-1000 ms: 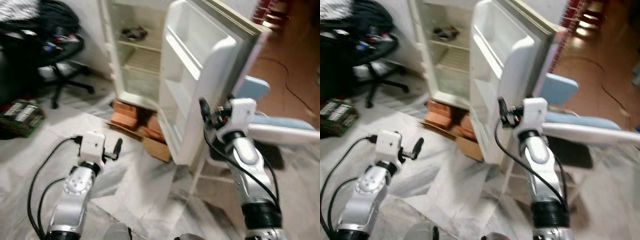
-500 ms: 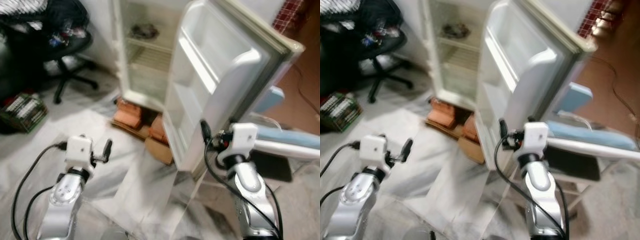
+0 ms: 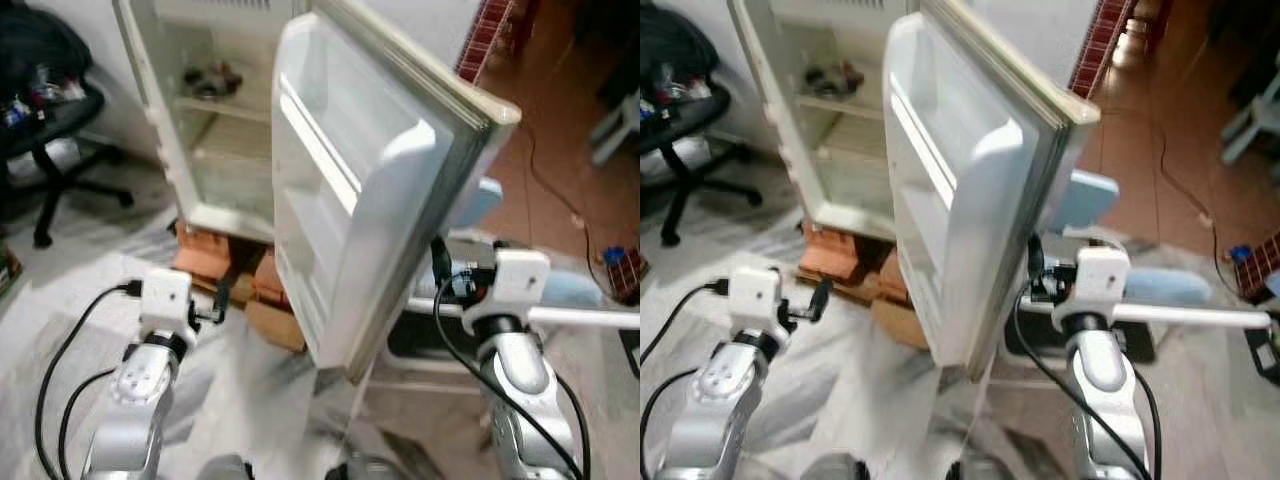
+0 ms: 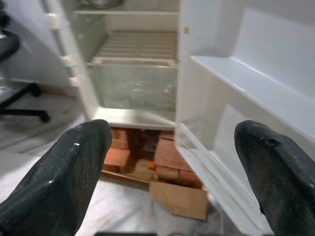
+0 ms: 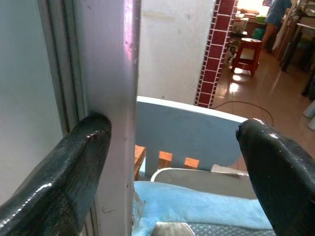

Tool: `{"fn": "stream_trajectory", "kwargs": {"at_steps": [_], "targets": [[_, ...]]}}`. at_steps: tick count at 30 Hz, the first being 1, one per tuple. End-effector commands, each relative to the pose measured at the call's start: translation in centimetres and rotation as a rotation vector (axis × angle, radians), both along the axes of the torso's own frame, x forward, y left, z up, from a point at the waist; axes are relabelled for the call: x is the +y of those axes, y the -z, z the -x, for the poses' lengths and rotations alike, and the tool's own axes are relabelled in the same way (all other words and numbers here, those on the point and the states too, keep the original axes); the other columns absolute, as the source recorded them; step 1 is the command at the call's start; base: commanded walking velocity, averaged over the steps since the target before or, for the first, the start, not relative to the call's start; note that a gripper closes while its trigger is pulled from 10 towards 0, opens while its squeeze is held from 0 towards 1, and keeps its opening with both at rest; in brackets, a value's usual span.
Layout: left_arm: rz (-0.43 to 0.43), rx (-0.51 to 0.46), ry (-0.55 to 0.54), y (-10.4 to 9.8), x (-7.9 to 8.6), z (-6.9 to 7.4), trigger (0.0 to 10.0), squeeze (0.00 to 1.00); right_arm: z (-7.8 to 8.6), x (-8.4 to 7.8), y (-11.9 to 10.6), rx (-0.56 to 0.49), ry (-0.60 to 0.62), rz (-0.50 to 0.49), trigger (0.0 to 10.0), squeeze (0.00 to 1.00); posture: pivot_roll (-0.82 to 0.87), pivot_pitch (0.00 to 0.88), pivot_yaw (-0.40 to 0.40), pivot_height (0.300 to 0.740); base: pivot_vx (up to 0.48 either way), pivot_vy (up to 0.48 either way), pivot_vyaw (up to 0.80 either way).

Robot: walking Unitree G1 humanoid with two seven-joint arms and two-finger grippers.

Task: Restocking fridge

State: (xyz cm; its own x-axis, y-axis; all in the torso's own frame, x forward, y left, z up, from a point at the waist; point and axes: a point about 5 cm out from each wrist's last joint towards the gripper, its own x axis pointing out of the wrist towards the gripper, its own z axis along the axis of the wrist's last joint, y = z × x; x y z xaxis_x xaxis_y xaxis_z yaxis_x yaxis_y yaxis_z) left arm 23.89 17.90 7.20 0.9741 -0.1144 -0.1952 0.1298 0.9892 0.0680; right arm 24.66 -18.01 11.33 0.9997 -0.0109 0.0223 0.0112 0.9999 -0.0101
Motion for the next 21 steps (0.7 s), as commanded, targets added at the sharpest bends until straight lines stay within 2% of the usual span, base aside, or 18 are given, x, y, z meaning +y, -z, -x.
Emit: {"fn": "stream_trajectory", "kwargs": {"at_steps": [1, 4, 7, 8, 9, 10, 11, 13, 14, 15, 17, 18, 20, 21], "targets": [[0.013, 0.032, -0.020, 0.2, 0.1, 0.2, 10.0, 0.00, -0.5, 0.0, 0.0, 0.009, -0.020, -0.001, 10.0, 0.00, -0.02, 0.052, -0.052, 0.740, 0.000, 0.000, 0.00], [0.074, 0.132, -0.009, 1.2, 0.0, 0.8, 10.0, 0.00, -1.3, 0.1, -0.4, 0.002, -0.056, -0.042, 10.0, 0.00, -0.02, 0.054, -0.050, 0.740, 0.000, 0.000, 0.00], [0.101, 0.220, 0.065, 2.0, -0.7, 1.6, 10.0, 0.00, -2.6, 1.3, -1.6, -0.040, -0.183, -0.074, 10.0, 0.00, -0.01, 0.055, -0.047, 0.740, 0.000, 0.000, 0.00], [0.097, 0.243, 0.122, 2.0, -1.2, 1.8, 10.0, 0.00, -3.8, 2.4, -3.0, -0.067, -0.295, -0.185, 10.0, 0.00, 0.00, 0.053, -0.049, 0.740, 0.000, 0.000, 0.00], [0.089, 0.256, 0.141, 2.1, -1.4, 1.8, 10.0, 0.00, -4.2, 3.0, -3.8, -0.086, -0.358, -0.236, 10.0, 0.00, 0.01, 0.052, -0.052, 0.740, 0.000, 0.000, 0.00], [0.089, 0.256, 0.141, 2.1, -1.4, 1.8, 10.0, 0.00, -4.2, 3.0, -3.8, -0.086, -0.358, -0.236, 10.0, 0.00, 0.01, 0.052, -0.052, 0.740, 0.000, 0.000, 0.00], [0.080, 0.260, 0.151, 2.1, -1.5, 1.8, 10.0, 0.00, -4.2, 4.3, -5.1, -0.105, -0.496, -0.308, 10.0, 0.00, 0.01, 0.050, -0.054, 0.740, 0.000, 0.000, 0.00], [0.078, 0.274, 0.158, 2.1, -1.6, 1.9, 10.0, 0.00, -3.8, 5.2, -6.1, -0.122, -0.623, -0.362, 10.0, 0.00, 0.02, 0.049, -0.057, 0.740, 0.000, 0.000, 0.00], [0.080, 0.285, 0.162, 2.2, -1.6, 2.0, 10.0, 0.00, -3.3, 5.7, -6.6, -0.126, -0.698, -0.409, 10.0, 0.00, 0.02, 0.051, -0.061, 0.740, 0.000, 0.000, 0.00], [0.088, 0.309, 0.166, 2.4, -1.6, 2.3, 10.0, 0.00, -2.3, 6.3, -7.4, -0.117, -0.834, -0.481, 10.0, 0.00, 0.02, 0.052, -0.065, 0.740, 0.000, 0.000, 0.00], [0.091, 0.321, 0.167, 2.4, -1.6, 2.4, 10.0, 0.00, -2.2, 6.3, -6.9, -0.090, -0.850, -0.444, 10.0, 0.00, 0.02, 0.054, -0.067, 0.740, 0.000, 0.000, 0.00], [0.092, 0.327, 0.170, 2.4, -1.5, 2.4, 10.0, 0.00, -2.4, 5.9, -6.0, -0.066, -0.804, -0.395, 10.0, 0.00, 0.02, 0.056, -0.067, 0.740, 0.000, 0.000, 0.00], [0.091, 0.334, 0.173, 2.4, -1.6, 2.5, 10.0, 0.00, -2.8, 5.3, -5.0, -0.039, -0.737, -0.374, 10.0, 0.00, 0.02, 0.056, -0.067, 0.740, 0.000, 0.000, 0.00], [0.088, 0.337, 0.176, 2.4, -1.6, 2.5, 10.0, 0.00, -3.4, 4.5, -4.0, -0.015, -0.631, -0.317, 10.0, 0.00, 0.02, 0.060, -0.064, 0.740, 0.000, 0.000, 0.00]]}}
